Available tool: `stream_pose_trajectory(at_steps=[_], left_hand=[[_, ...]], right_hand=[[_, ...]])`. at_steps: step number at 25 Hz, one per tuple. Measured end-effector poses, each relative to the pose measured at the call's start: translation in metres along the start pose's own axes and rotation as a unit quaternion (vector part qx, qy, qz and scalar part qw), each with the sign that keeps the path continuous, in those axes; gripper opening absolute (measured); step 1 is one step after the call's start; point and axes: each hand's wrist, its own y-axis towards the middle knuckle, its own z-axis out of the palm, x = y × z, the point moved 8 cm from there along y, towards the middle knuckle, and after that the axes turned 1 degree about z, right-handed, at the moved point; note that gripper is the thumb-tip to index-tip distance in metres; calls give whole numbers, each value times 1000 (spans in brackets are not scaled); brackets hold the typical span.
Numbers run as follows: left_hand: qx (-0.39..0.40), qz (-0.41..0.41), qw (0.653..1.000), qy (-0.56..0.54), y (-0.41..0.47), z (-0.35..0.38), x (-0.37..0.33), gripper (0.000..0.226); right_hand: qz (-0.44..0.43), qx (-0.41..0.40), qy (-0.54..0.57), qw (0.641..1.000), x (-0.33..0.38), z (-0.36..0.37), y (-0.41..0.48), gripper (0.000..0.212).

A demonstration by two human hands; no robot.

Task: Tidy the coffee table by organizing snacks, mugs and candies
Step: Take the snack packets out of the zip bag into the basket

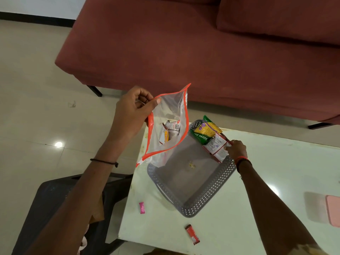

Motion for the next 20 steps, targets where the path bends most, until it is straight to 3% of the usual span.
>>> stream_pose_trajectory(at_steps=[4, 7, 10, 13, 15, 17, 19, 20], left_hand=[[5, -6, 1000, 2, -2, 0, 2, 17], [5, -3, 1000, 10, -5, -2, 1, 16], [1, -6, 1000, 12, -13, -8, 2, 16], [2, -12, 1000, 10, -25, -12, 1, 16], [6, -13, 1000, 13, -32, -12, 0, 15], [13, -14, 1000, 15, -41, -12, -3, 15], [24, -8, 1000, 15, -50, -12, -10, 15], [29, -2, 999, 17, -55, -12, -14, 15]], right_hand=[[65, -61, -3, 996, -18, -4, -22, 27], [60, -90, -64, 992, -14, -14, -37, 34], [22, -97, -39, 994, 12, -34, -56, 42], [-158, -124, 59, 978, 91, -81, -111, 30], [-321, -111, 108, 934, 155, -113, -175, 15], [-493, -4, 99, 864, 207, -120, -255, 11], [-579, 144, -16, 802, 231, -91, -312, 15], [-597, 175, -109, 776, 234, -69, -326, 19]])
